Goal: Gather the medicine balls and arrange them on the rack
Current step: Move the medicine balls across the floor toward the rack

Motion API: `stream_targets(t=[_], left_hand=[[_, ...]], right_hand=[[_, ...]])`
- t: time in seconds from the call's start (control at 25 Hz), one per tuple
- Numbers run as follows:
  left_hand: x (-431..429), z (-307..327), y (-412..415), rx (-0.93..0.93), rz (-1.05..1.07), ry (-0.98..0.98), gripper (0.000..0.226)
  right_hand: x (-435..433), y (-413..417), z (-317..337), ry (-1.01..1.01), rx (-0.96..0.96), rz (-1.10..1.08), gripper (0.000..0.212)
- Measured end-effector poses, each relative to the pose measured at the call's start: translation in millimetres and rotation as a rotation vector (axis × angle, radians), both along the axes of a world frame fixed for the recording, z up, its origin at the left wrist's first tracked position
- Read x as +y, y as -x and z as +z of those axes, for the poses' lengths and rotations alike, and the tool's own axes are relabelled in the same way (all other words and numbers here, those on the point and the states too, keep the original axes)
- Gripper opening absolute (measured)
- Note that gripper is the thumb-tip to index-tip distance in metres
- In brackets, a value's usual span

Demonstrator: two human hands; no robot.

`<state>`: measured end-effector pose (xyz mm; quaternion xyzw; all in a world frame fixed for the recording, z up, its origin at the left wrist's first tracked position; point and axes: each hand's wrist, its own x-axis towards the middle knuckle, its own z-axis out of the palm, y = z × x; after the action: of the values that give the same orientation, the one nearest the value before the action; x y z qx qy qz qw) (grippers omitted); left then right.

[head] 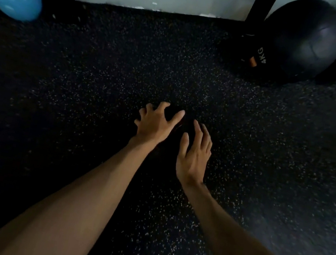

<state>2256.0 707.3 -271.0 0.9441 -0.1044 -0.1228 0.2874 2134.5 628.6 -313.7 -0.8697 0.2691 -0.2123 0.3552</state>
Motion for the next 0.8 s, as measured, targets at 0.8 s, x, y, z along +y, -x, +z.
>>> stream_targets(t=[0.8], left_hand=[[-52, -9, -85, 0.089, -0.064, 0.123, 0.085]], right_hand=[[-120, -139, 1, -0.137, 0.024, 0.098, 0.046]])
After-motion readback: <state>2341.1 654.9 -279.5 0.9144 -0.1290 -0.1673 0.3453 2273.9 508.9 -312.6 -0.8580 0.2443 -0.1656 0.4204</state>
